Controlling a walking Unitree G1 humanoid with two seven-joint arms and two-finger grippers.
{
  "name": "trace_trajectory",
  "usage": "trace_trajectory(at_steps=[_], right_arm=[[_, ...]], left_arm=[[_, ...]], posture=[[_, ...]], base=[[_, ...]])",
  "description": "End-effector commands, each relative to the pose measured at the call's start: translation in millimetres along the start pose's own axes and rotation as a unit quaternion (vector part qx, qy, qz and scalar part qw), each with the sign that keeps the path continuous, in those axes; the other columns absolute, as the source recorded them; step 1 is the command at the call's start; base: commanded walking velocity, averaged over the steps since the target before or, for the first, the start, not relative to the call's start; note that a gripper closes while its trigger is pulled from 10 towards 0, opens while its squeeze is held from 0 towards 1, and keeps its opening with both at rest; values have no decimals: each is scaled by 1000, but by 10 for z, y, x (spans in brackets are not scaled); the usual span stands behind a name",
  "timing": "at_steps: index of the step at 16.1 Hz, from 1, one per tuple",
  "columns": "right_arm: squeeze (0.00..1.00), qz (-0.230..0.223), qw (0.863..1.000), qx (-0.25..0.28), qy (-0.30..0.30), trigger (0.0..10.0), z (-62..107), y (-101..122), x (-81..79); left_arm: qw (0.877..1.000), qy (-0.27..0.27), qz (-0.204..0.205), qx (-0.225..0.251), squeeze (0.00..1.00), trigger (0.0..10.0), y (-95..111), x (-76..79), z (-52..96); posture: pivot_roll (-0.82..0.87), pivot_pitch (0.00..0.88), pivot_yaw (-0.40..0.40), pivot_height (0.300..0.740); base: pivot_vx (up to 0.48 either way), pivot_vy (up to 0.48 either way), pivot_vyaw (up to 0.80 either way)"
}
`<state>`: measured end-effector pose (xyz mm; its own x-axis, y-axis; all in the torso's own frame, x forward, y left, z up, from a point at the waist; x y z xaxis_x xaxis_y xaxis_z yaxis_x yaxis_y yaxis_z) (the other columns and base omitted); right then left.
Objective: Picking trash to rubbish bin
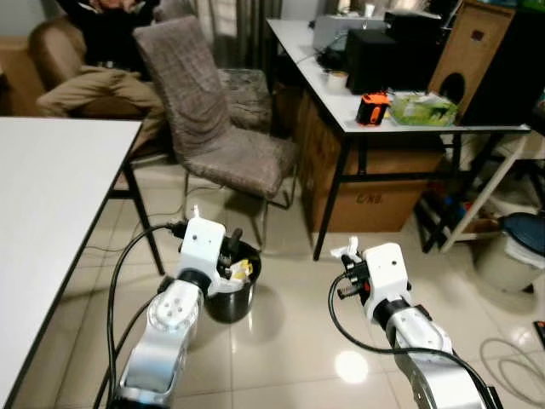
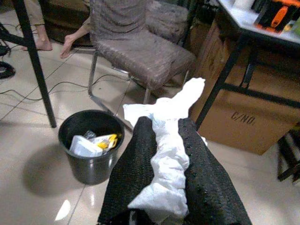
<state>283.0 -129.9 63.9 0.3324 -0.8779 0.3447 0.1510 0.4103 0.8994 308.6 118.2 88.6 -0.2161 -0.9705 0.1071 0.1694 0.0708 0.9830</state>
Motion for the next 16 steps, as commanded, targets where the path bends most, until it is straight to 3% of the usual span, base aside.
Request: trace_trajectory(at_steps=[1, 11, 16], right_arm=[[0, 12, 1000, -3, -3, 10000, -12, -43, 29], [0, 49, 997, 27, -43, 10000, -46, 3, 127], [0, 38, 997, 44, -46, 10000, -55, 36, 202]], left_arm=[[1000, -2, 0, 2, 0, 10000, -20, 18, -13], [1000, 14, 5, 14, 0, 10000, -8, -32, -12], [1000, 23, -1, 11, 0, 10000, -53, -136, 27]], posture=[[-191, 2, -43, 740], [-186, 0, -41, 740], [-180, 0, -45, 740]], base=[[0, 0, 0], [0, 0, 0], [163, 0, 0]])
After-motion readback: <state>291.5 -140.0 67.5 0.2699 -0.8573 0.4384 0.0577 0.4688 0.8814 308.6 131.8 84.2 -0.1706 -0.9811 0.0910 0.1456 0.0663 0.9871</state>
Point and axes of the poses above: a point about 5 cm out from each wrist's last joint towards the gripper, its own z axis pointing back from the gripper into the wrist, its own y axis along the axis of the wrist's last joint, x = y × z, the point moved 4 cm from there along -z, pointing out of the wrist towards the gripper, and after that the axes turned 15 degrees about z, right-handed, at the moved point
